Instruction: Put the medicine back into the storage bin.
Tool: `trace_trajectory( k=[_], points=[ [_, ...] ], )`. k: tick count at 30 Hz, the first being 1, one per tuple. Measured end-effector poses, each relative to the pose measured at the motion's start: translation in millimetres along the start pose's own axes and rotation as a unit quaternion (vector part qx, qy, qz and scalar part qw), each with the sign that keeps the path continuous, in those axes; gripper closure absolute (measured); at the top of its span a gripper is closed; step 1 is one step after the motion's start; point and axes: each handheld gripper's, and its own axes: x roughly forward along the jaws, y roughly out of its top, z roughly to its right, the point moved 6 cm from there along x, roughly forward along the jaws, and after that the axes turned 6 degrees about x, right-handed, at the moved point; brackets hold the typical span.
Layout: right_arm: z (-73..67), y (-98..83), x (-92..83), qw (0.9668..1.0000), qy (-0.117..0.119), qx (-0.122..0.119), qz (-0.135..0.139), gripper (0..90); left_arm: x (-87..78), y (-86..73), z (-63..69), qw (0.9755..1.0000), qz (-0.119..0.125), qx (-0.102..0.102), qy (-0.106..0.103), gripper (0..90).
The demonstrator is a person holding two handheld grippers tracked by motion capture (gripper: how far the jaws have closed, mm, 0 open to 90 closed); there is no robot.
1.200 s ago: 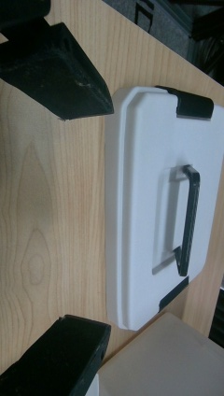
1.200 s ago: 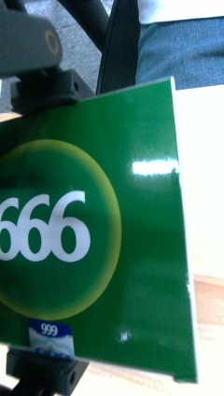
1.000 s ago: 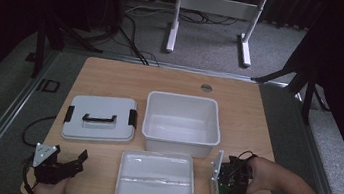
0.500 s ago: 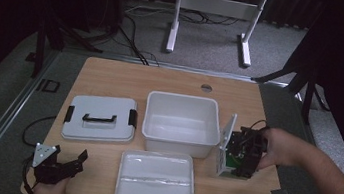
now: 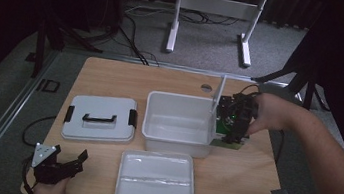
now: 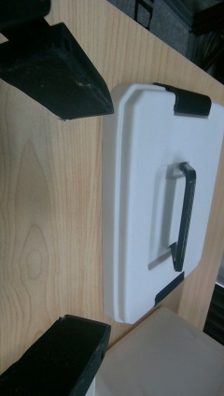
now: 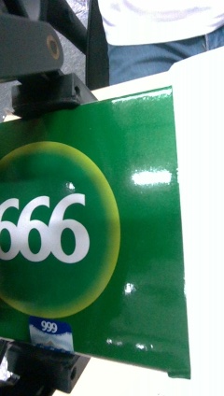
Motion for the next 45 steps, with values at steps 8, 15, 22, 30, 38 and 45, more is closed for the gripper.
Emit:
trace_trajectory(
  k=[8, 15, 22, 30, 38, 45],
  points=[
    [17.8, 30.6, 6.2, 0.9999, -0.008, -0.007, -0.008, 14.6, 0.3, 0.2, 0.0, 1.0, 0.0, -0.002, -0.005, 0.2],
    [28.3, 73.7, 16.6, 0.9996, -0.022, -0.02, -0.001, 14.5, 0.0, 0.4, -0.4, 1.0, 0.0, 0.0, -0.009, 0.2],
    [33.2, 104.5, 37.6, 0.9994, -0.019, -0.029, -0.001, 14.5, -0.6, 0.7, 0.5, 0.9999, 0.001, 0.0, -0.013, 0.2],
    [38.3, 132.2, 69.4, 0.9993, -0.016, -0.032, -0.008, 14.5, -0.1, 1.5, 1.2, 0.9999, 0.001, 0.002, -0.017, 0.2],
    [40.5, 149.1, 97.7, 0.9991, -0.017, -0.034, -0.019, 14.5, -0.6, 1.3, 1.2, 0.9998, 0.003, -0.001, -0.021, 0.2],
    [39.6, 160.7, 121.8, 0.9988, -0.02, -0.042, -0.019, 14.5, -1.8, 1.9, 0.0, 0.9998, 0.006, -0.001, -0.02, 0.2]
  ],
)
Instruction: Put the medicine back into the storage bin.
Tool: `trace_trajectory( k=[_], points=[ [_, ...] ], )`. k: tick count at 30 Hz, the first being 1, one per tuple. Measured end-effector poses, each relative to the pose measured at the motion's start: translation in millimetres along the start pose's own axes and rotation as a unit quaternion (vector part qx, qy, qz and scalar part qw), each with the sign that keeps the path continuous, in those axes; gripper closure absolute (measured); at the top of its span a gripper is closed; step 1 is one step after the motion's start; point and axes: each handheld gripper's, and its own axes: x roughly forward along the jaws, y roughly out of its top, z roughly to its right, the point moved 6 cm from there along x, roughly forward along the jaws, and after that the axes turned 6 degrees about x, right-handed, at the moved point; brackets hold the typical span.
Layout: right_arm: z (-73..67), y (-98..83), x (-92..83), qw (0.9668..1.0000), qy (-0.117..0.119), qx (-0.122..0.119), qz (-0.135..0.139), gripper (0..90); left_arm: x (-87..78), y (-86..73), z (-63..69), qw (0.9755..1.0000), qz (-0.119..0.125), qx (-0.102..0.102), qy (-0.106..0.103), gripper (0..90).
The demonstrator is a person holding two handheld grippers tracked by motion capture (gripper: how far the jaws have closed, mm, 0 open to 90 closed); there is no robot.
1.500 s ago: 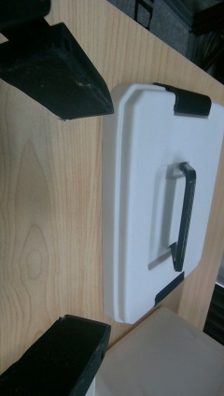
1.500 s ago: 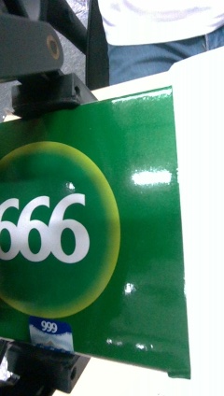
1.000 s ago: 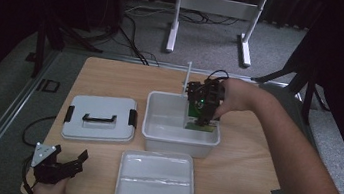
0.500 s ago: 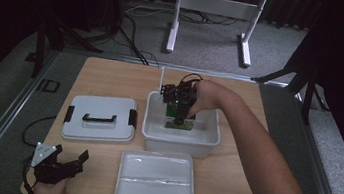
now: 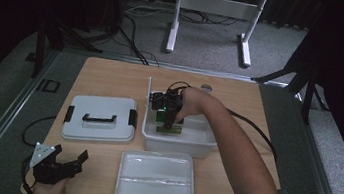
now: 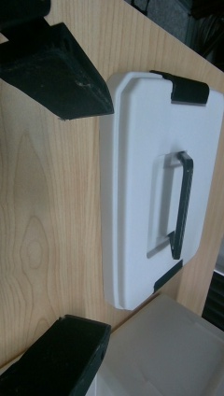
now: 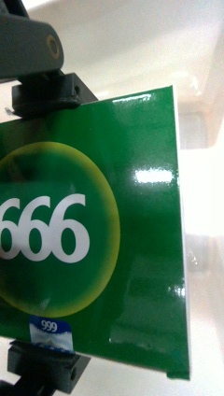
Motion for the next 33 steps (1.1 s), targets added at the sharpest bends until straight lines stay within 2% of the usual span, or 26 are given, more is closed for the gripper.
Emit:
trace_trajectory(
  k=[7, 13, 15, 17, 26, 33],
  points=[
    [-0.8, 7.1, 19.8, 0.9999, 0.004, -0.011, -0.002, 14.4, -0.7, 0.1, 0.1, 1.0, 0.001, 0.0, -0.001, 0.2],
    [0.5, 3.7, 33.4, 0.9998, 0.014, 0.011, -0.003, 14.3, -1.0, 0.0, -0.9, 1.0, 0.001, 0.001, -0.001, 0.2],
    [0.9, 2.9, 36.4, 0.9998, 0.015, 0.01, -0.003, 14.3, -0.9, 0.2, -1.1, 1.0, 0.002, -0.001, -0.001, 0.2],
    [0.3, 1.9, 38.2, 0.9997, 0.023, 0.011, 0.001, 14.3, -0.8, 0.4, -1.0, 1.0, 0.003, -0.001, 0.0, 0.2],
    [-1.0, -2.5, 45.2, 0.9998, 0.022, 0.001, 0.002, 14.0, -1.0, 0.2, -1.8, 1.0, 0.002, -0.002, 0.001, 0.2],
    [-0.3, -2.3, 43.6, 0.9998, 0.022, 0.001, 0.004, 12.0, -1.9, 0.1, -3.3, 1.0, 0.003, -0.003, 0.003, 0.2]
  ],
)
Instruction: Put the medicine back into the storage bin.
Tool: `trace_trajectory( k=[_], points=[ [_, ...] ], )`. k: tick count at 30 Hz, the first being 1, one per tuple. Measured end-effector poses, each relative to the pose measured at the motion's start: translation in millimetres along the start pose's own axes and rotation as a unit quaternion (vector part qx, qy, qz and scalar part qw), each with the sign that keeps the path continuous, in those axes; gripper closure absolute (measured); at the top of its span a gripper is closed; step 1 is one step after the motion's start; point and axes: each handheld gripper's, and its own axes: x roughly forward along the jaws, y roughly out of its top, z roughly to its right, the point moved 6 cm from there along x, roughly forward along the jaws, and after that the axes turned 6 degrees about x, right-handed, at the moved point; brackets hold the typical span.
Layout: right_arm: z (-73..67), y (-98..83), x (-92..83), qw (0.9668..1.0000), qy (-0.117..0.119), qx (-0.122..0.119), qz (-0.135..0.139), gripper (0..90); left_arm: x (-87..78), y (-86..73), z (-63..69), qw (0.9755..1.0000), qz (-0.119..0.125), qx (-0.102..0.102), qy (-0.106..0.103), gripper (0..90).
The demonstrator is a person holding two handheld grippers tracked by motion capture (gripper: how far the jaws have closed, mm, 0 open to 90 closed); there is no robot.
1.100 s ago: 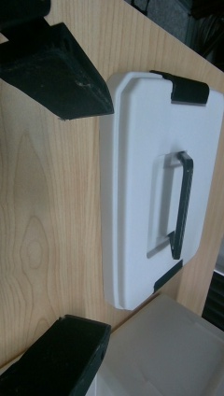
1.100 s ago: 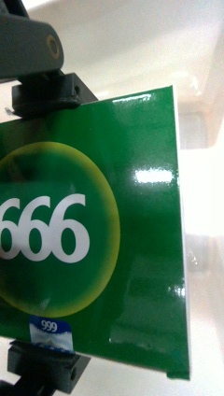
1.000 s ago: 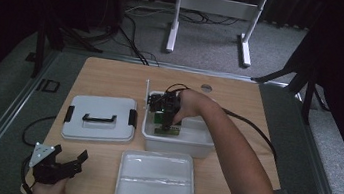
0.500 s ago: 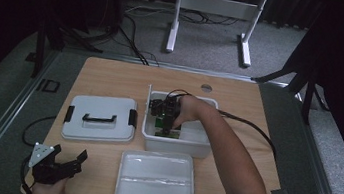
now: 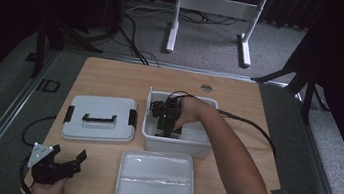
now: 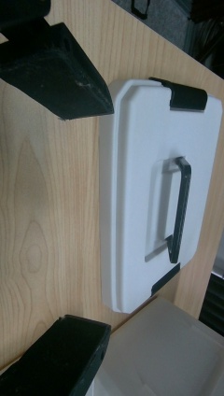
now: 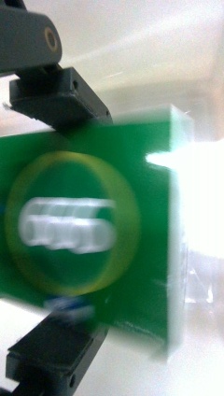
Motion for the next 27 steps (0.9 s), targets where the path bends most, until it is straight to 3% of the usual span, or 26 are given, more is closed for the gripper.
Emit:
trace_trajectory(
  k=[7, 11, 16, 17, 20, 21, 23, 25, 27],
  points=[
    [-0.3, -2.3, -14.1, 0.9999, 0.011, 0.009, 0.006, 11.6, -1.5, 0.8, -4.7, 0.9999, 0.004, -0.008, 0.005, 0.2],
    [0.8, -2.3, -29.4, 0.9991, 0.017, 0.018, 0.034, 11.7, -0.7, 0.7, -1.9, 1.0, 0.003, -0.005, 0.002, 0.2],
    [-1.2, -6.2, -42.5, 0.9987, 0.018, 0.025, 0.041, 12.8, 0.2, 0.5, -1.4, 1.0, 0.002, -0.005, 0.002, 0.2],
    [-7.9, -14.7, -57.3, 0.9987, 0.026, 0.027, 0.034, 13.2, 0.2, 0.6, -1.2, 1.0, 0.002, -0.003, 0.001, 0.2],
    [-13.1, -22.5, -66.8, 0.999, 0.022, 0.03, 0.023, 14.4, 0.5, 0.7, -0.7, 1.0, -0.001, -0.001, 0.002, 0.2],
    [-16.3, -24.5, -70.6, 0.9989, 0.026, 0.031, 0.024, 14.4, 0.8, 0.5, -0.5, 1.0, -0.002, -0.001, 0.003, 0.2],
    [-23.9, -27.1, -80.6, 0.9994, 0.009, 0.027, 0.021, 14.9, 1.7, 0.0, -0.1, 1.0, -0.004, -0.001, 0.003, 0.2],
    [-33.4, -26.1, -91.6, 0.9991, 0.018, 0.026, 0.028, 14.9, 1.9, -0.2, 0.1, 1.0, -0.006, 0.0, 0.004, 0.2],
    [-39.5, -25.9, -101.0, 0.999, 0.01, 0.027, 0.032, 14.9, 1.1, -0.2, 0.5, 1.0, -0.005, 0.0, 0.005, 0.2]
  ],
)
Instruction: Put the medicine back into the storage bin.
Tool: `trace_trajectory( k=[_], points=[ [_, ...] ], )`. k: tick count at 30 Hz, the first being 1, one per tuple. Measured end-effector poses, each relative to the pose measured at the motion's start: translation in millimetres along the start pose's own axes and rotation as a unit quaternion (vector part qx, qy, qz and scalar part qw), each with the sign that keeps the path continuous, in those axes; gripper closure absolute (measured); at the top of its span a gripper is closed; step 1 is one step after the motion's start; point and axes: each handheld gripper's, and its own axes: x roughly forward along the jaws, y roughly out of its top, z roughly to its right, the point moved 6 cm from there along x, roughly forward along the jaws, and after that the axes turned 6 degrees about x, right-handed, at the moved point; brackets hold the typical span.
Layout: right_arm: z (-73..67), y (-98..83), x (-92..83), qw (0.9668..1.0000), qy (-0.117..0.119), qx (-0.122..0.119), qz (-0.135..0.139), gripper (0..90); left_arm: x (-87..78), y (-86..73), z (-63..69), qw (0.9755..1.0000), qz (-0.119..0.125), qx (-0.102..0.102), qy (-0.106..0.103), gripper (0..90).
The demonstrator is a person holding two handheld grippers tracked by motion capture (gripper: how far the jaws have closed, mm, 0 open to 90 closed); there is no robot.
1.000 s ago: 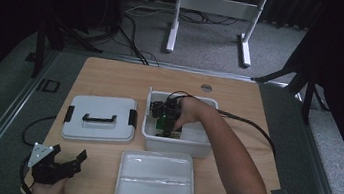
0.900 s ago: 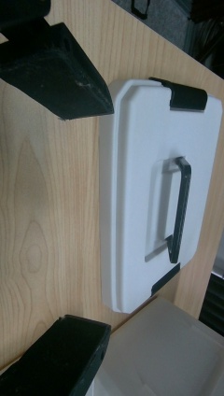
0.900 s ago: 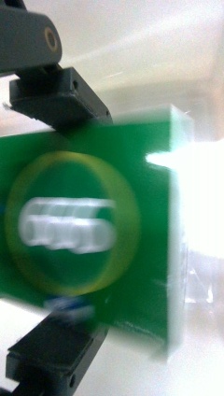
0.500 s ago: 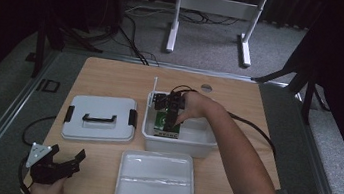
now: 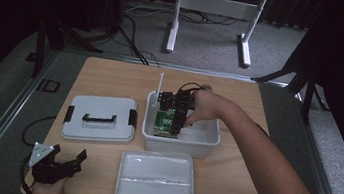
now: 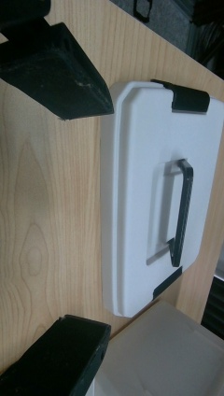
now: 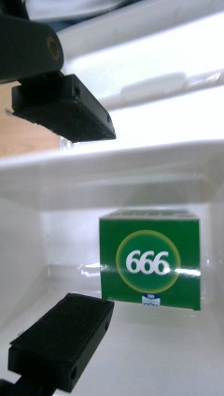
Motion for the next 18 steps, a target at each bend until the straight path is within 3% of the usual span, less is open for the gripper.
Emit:
trace_trajectory(
  k=[4, 6, 8, 12, 13, 18],
  points=[
    [-14.5, -1.4, -13.2, 0.9998, 0.016, 0.008, 0.004, 14.8, -0.8, 0.1, 0.4, 1.0, 0.003, -0.001, 0.001, 0.2],
    [-18.1, -2.3, -14.6, 0.9999, 0.014, 0.006, 0.001, 14.8, -1.0, 0.1, 0.4, 1.0, 0.003, -0.001, 0.002, 0.2],
    [-32.4, -4.7, -18.9, 0.9999, 0.007, 0.009, -0.002, 14.8, -1.8, -0.1, -0.6, 1.0, 0.002, 0.0, 0.002, 0.2],
    [-48.6, -6.3, -23.3, 0.9998, 0.021, 0.0, 0.006, 14.9, -1.7, 0.0, -1.5, 1.0, 0.003, -0.003, 0.003, 0.2],
    [-58.0, -9.6, -23.0, 0.9997, 0.023, -0.011, 0.003, 14.8, -1.7, 0.3, -1.3, 1.0, 0.005, -0.004, 0.003, 0.2],
    [-76.4, -15.8, -20.0, 0.9992, 0.028, -0.028, -0.005, 14.8, -1.5, 0.7, -0.1, 1.0, 0.005, -0.002, 0.003, 0.2]
  ],
)
